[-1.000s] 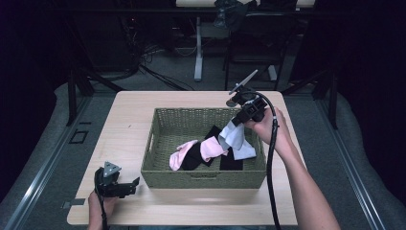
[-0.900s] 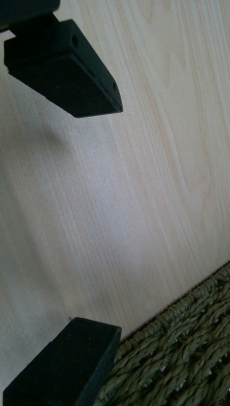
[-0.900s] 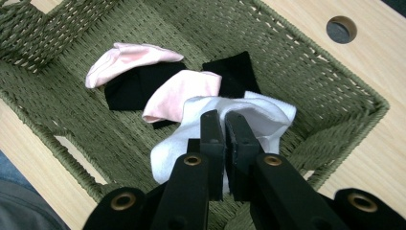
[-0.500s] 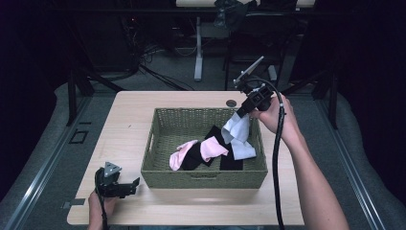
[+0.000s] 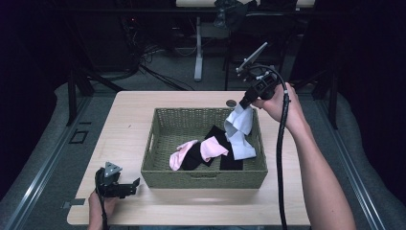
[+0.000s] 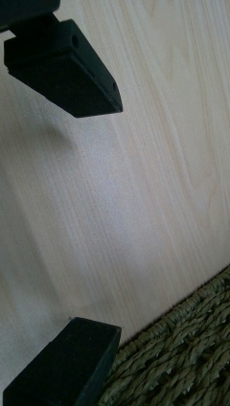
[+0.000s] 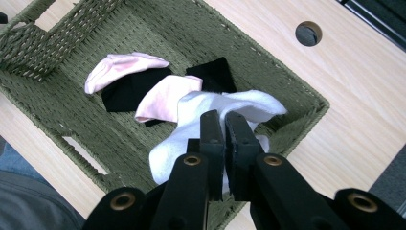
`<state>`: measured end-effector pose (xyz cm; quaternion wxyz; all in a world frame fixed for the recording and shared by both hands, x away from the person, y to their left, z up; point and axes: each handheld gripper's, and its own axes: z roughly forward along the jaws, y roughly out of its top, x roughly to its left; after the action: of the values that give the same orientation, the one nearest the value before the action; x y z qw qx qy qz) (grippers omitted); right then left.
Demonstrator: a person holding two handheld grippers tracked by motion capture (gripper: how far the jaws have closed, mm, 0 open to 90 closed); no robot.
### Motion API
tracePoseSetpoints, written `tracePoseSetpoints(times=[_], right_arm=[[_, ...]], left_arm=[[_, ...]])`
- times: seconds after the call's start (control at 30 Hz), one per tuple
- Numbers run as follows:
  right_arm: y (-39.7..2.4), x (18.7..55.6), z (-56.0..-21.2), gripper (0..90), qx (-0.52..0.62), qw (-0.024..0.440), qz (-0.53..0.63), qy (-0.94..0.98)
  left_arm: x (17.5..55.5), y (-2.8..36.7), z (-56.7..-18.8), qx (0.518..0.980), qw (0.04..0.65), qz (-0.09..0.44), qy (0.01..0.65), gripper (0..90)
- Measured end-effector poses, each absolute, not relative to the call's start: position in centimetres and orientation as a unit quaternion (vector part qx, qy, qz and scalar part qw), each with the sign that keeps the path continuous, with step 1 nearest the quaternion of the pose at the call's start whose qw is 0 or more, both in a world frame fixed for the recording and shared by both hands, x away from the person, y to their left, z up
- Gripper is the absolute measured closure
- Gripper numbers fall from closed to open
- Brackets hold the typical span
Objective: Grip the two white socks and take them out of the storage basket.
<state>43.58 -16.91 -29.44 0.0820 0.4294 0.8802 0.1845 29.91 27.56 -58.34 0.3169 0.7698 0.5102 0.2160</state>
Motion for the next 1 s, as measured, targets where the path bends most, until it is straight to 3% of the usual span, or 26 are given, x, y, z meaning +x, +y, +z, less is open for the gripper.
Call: tracePoseSetpoints(times=[0.53,1.0], right_arm=[[-18.5,42.7,-26.3,87.2,0.435,0.112,0.196,0.872],[-22.7,41.0,-24.7,87.0,0.463,0.139,0.205,0.851]], left_arm=[[29.9,27.5,-58.3,0.769,0.32,0.218,0.509,0.1],[30.0,27.5,-58.2,0.769,0.321,0.219,0.508,0.1]])
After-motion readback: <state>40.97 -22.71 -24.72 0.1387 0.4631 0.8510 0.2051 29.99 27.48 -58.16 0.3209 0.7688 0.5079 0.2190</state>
